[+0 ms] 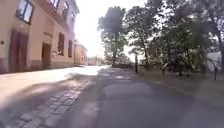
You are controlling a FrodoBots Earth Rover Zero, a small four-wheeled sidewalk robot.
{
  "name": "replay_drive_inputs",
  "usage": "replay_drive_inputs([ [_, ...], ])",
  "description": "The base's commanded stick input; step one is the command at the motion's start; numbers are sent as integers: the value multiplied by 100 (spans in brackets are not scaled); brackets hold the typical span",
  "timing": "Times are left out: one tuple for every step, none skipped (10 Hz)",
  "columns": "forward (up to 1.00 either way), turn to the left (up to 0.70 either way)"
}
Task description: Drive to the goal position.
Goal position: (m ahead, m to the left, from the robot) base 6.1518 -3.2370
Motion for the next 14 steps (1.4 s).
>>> replay_drive_inputs([
  [85,0],
  [85,0],
  [85,0],
  [85,0],
  [85,0],
  [85,0],
  [85,0],
  [85,0],
  [85,0],
  [85,0],
  [85,0],
  [85,0],
  [85,0],
  [85,0],
])
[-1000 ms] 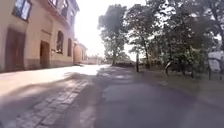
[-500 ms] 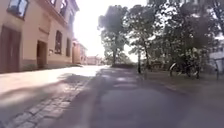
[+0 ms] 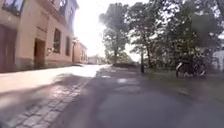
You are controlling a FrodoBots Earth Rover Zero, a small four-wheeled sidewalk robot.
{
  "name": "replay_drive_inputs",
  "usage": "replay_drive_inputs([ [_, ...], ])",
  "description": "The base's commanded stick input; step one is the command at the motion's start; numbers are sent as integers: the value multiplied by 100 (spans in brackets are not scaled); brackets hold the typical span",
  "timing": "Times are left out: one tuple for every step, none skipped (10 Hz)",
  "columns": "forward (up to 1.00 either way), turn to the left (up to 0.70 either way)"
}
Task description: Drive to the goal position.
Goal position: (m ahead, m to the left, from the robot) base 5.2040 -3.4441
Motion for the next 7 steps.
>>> replay_drive_inputs([
  [85,0],
  [85,0],
  [85,0],
  [85,0],
  [85,0],
  [85,0],
  [85,0],
])
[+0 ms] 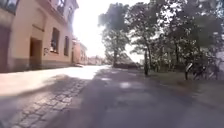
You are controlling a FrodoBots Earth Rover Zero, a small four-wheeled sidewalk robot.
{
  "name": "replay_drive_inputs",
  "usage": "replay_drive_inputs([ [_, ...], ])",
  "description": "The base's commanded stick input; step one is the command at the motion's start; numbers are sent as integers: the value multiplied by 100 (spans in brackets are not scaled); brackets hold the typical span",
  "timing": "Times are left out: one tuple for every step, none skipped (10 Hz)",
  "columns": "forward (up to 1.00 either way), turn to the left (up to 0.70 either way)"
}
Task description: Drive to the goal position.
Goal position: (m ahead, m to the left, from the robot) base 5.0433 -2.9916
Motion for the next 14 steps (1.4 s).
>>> replay_drive_inputs([
  [85,0],
  [85,0],
  [85,0],
  [85,34],
  [85,32],
  [85,22],
  [85,1],
  [85,0],
  [85,0],
  [85,0],
  [85,0],
  [85,14],
  [85,31],
  [85,9],
])
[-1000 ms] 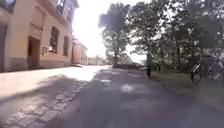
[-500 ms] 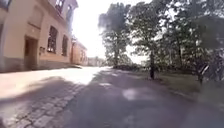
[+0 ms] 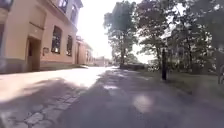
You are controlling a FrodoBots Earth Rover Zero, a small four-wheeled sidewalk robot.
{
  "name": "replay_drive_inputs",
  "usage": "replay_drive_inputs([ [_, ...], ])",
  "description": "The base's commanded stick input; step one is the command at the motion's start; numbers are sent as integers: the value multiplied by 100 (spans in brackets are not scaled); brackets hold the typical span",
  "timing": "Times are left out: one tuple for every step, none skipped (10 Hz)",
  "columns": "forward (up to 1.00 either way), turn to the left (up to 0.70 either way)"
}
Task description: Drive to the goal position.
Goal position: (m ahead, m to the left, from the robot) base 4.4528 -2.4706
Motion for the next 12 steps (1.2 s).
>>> replay_drive_inputs([
  [85,0],
  [85,0],
  [85,0],
  [85,0],
  [85,0],
  [85,0],
  [85,0],
  [85,0],
  [85,0],
  [85,0],
  [85,0],
  [85,0],
])
